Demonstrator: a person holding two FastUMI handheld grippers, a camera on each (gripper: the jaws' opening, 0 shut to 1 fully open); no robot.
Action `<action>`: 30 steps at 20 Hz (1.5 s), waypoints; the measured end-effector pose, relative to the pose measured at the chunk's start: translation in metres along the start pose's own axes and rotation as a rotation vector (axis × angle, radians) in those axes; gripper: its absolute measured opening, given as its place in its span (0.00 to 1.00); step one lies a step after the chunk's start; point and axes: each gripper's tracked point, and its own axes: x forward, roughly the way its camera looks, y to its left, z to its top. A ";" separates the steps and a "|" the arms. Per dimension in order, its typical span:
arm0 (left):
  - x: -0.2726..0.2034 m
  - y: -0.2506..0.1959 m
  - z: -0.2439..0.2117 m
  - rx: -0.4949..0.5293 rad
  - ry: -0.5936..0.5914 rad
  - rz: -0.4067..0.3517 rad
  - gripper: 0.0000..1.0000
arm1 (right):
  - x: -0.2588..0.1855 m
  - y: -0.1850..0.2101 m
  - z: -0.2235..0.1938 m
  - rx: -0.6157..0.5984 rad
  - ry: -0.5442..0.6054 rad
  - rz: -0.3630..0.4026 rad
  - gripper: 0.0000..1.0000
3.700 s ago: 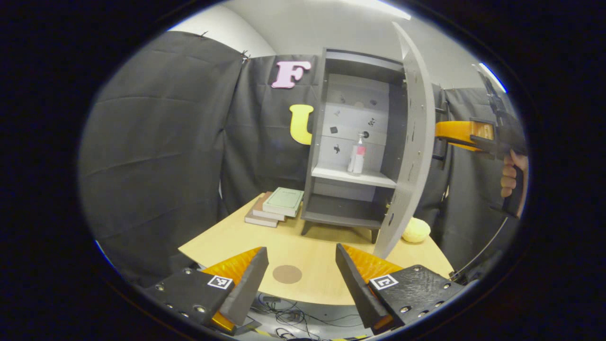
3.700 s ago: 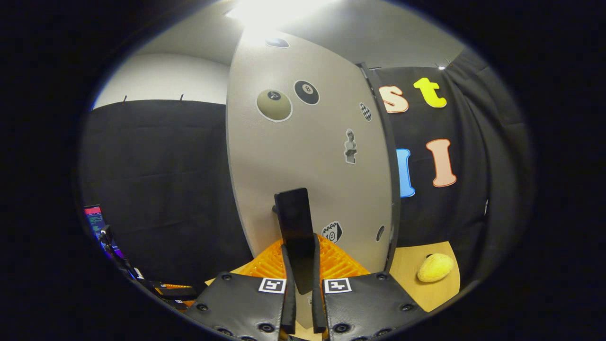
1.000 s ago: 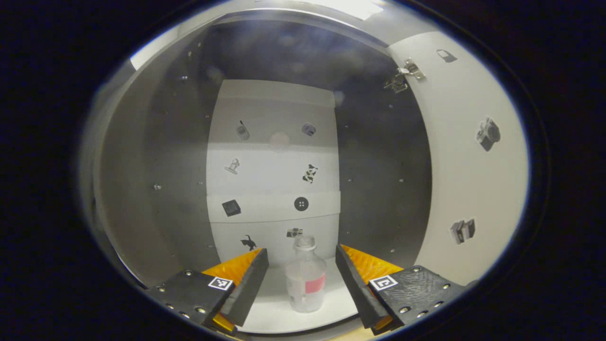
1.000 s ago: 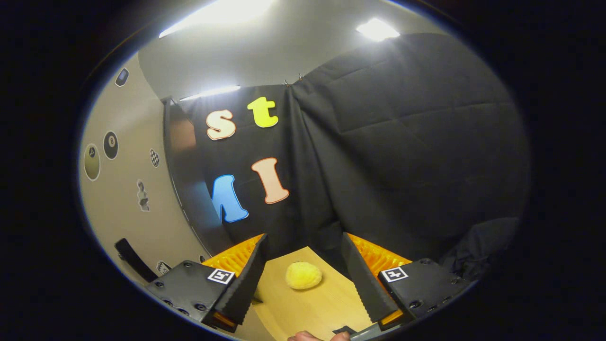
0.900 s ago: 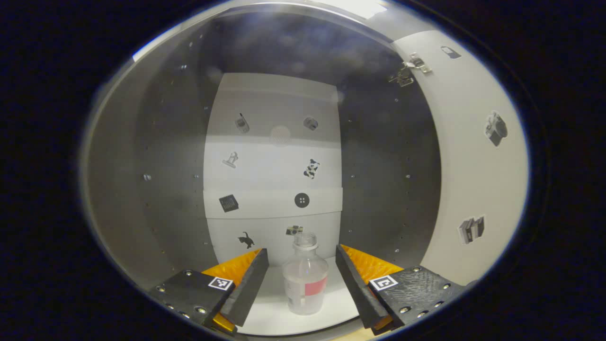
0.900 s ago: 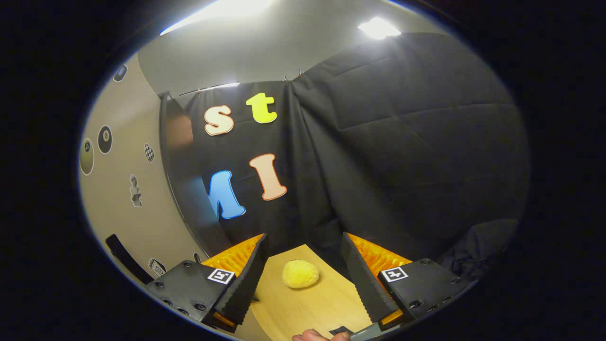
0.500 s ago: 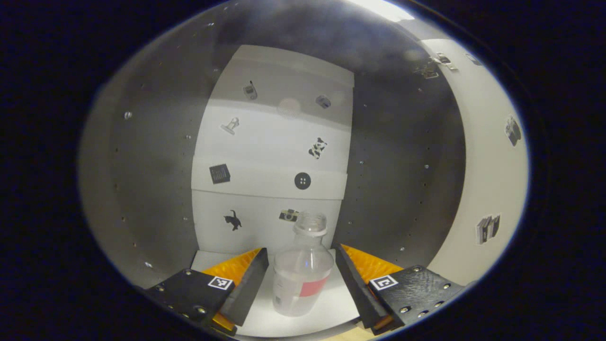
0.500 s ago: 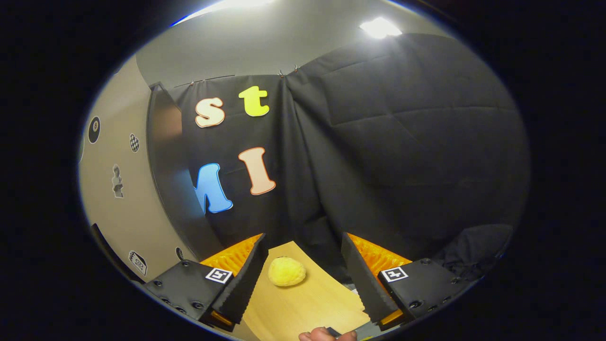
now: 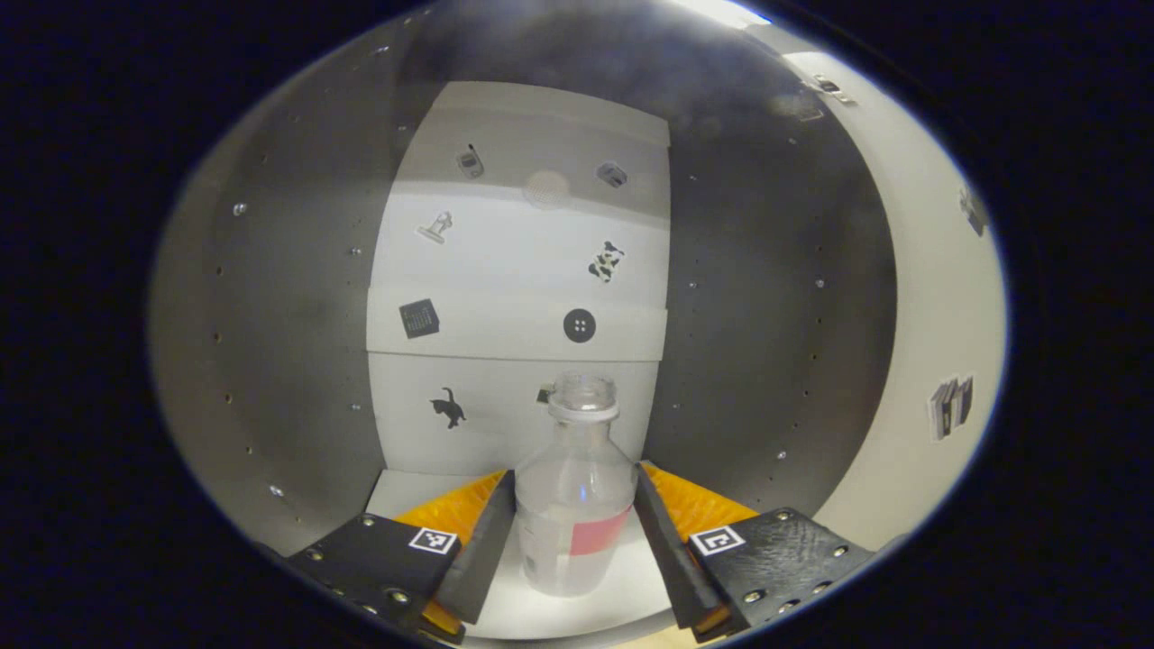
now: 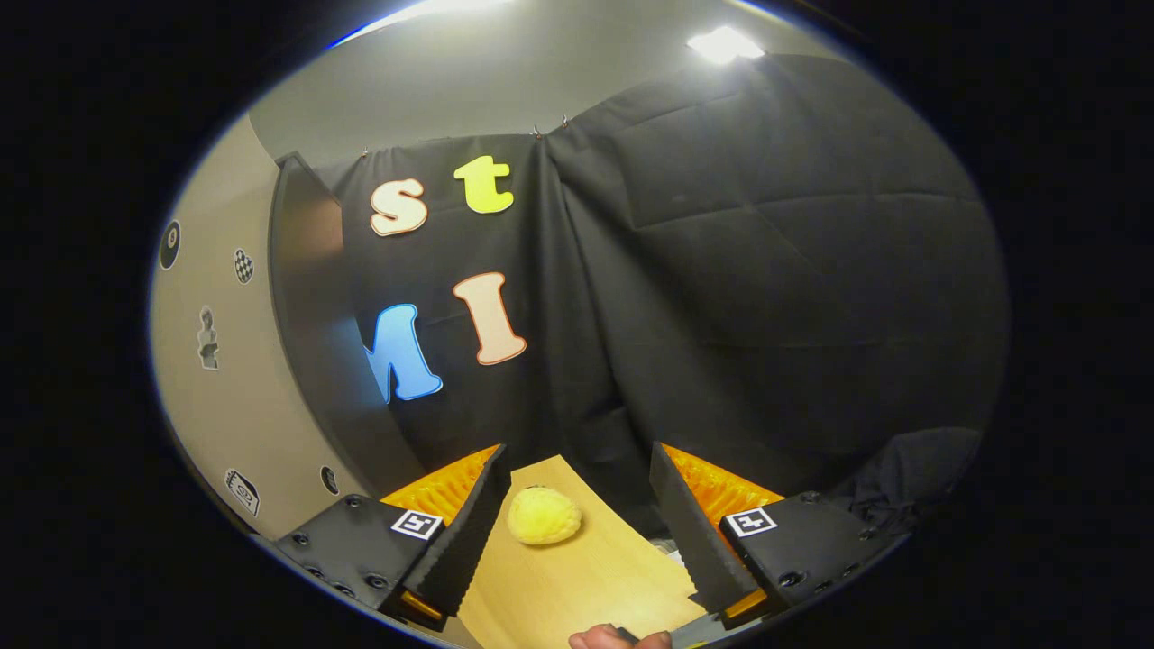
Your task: Open the cabinet door with the right hand, grasp the bottle in the cabinet with the left hand and place it on the coaster, then close the cabinet door with the right hand.
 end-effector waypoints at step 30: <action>-0.355 0.050 -0.089 0.077 -0.093 0.229 0.72 | -0.067 0.048 -0.012 0.022 -0.012 0.276 0.98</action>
